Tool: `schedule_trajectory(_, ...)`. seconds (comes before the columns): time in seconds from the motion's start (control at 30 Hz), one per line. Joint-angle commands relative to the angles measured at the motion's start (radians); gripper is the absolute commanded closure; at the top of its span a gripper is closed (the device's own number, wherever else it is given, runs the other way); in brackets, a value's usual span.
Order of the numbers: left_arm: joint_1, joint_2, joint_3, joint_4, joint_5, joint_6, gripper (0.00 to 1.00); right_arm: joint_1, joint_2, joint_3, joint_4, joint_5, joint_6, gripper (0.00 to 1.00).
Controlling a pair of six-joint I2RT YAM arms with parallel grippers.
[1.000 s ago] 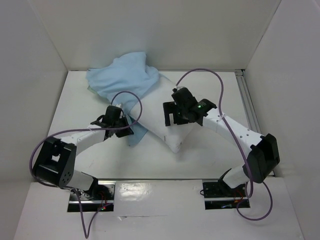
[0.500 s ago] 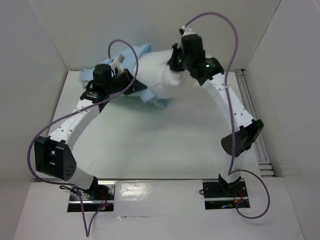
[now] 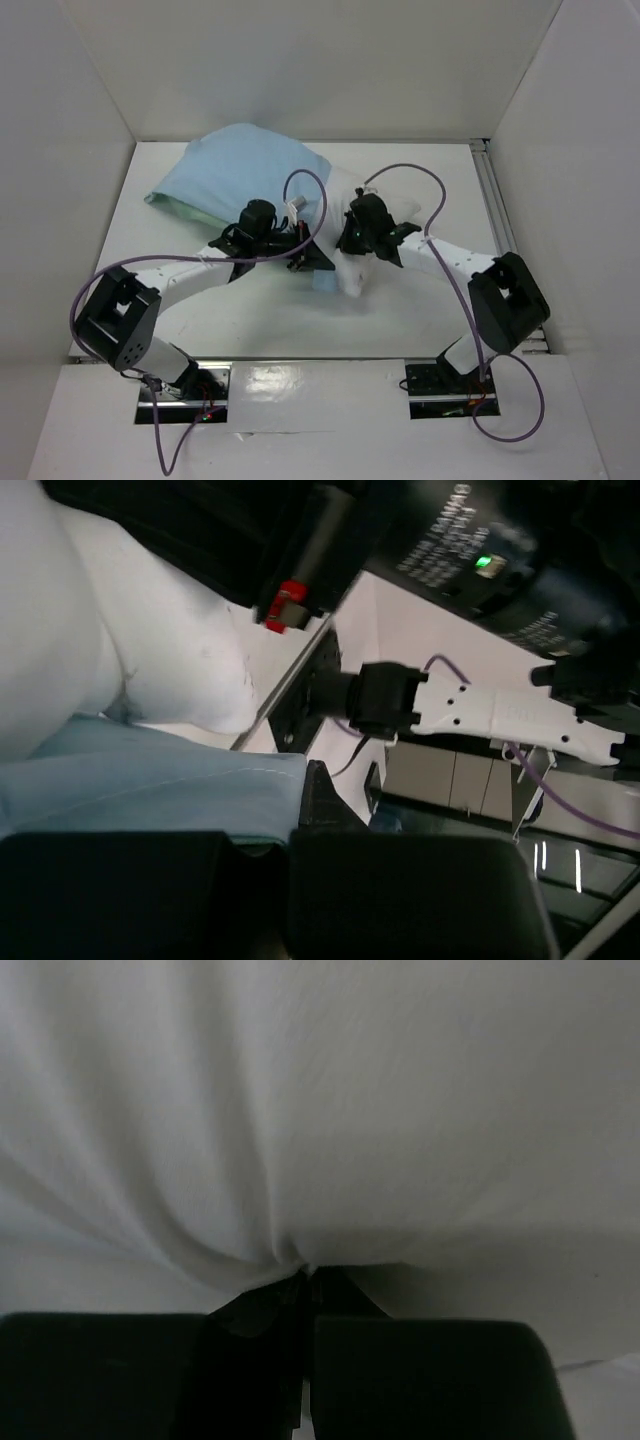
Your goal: Put the pillow into the pillowcase
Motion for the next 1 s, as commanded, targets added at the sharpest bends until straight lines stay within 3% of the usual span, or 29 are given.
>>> schedule_trajectory(0.0,-0.054,-0.124,0.046,0.184,0.112,-0.023,1.0,0.05,-0.093,-0.047,0.069,-0.067,0.095,1.0)
schedule_trajectory(0.07,-0.054,-0.151,0.07,0.042,0.099,0.023,0.96,0.05,-0.148,-0.047,0.022,-0.044,0.083,1.0)
schedule_trajectory(0.1,-0.054,-0.164,0.101,-0.036,0.087,0.066,0.84,0.05,-0.163,-0.038,0.006,-0.033,0.074,1.0)
schedule_trajectory(0.13,-0.054,-0.185,0.18,-0.124,0.058,0.166,0.66,0.05,-0.179,-0.038,-0.01,-0.033,0.062,1.0)
schedule_trajectory(0.17,-0.054,-0.194,0.225,-0.21,0.041,0.222,0.26,0.05,-0.208,-0.029,-0.021,-0.033,0.062,1.0)
schedule_trajectory(0.23,-0.054,-0.194,0.366,-0.457,0.003,0.371,0.02,0.05,-0.238,-0.029,-0.035,-0.042,0.051,1.0)
schedule_trajectory(0.33,-0.054,-0.194,0.555,-0.747,-0.069,0.541,0.0,0.07,-0.292,-0.047,-0.047,-0.084,0.011,1.0)
schedule_trajectory(0.37,-0.042,-0.194,0.593,-0.794,-0.08,0.581,0.05,0.07,-0.311,-0.061,-0.058,-0.098,0.002,1.0)
schedule_trajectory(0.4,-0.042,-0.185,0.621,-0.822,-0.08,0.618,0.59,0.082,-0.32,-0.061,-0.067,-0.098,-0.007,1.0)
schedule_trajectory(0.43,-0.027,-0.185,0.676,-0.85,-0.123,0.653,0.85,0.091,-0.32,-0.076,-0.067,-0.111,-0.017,1.0)
schedule_trajectory(0.47,-0.004,-0.172,0.705,-0.896,-0.17,0.654,1.0,0.108,-0.332,-0.09,-0.08,-0.121,-0.032,1.0)
schedule_trajectory(0.57,0.016,-0.084,0.828,-0.965,-0.386,0.654,0.98,0.146,-0.352,-0.105,-0.142,-0.136,-0.061,1.0)
schedule_trajectory(0.6,0.016,-0.049,0.862,-0.982,-0.445,0.654,0.8,0.146,-0.352,-0.105,-0.164,-0.121,-0.061,0.94)
schedule_trajectory(0.63,0.016,0.032,0.897,-1.0,-0.5,0.654,0.57,0.162,-0.352,-0.105,-0.185,-0.107,-0.072,0.6)
schedule_trajectory(0.67,0.016,0.074,0.966,-1.019,-0.596,0.663,0.3,0.172,-0.361,-0.105,-0.249,-0.078,-0.072,0.35)
schedule_trajectory(0.7,0.007,0.113,0.997,-1.046,-0.643,0.663,0.25,0.172,-0.375,-0.089,-0.285,0.009,-0.072,0.21)
schedule_trajectory(0.77,-0.014,0.231,1.084,-1.071,-0.791,0.693,0.2,0.172,-0.403,-0.061,-0.357,0.152,-0.011,0.06)
schedule_trajectory(0.83,-0.048,0.311,1.156,-1.123,-0.899,0.693,0.18,0.159,-0.461,-0.018,-0.426,0.33,0.015,0.02)
schedule_trajectory(0.97,-0.082,0.482,1.329,-1.184,-1.136,0.755,0.17,0.029,-0.562,-0.022,-0.413,0.366,0.083,0.0)
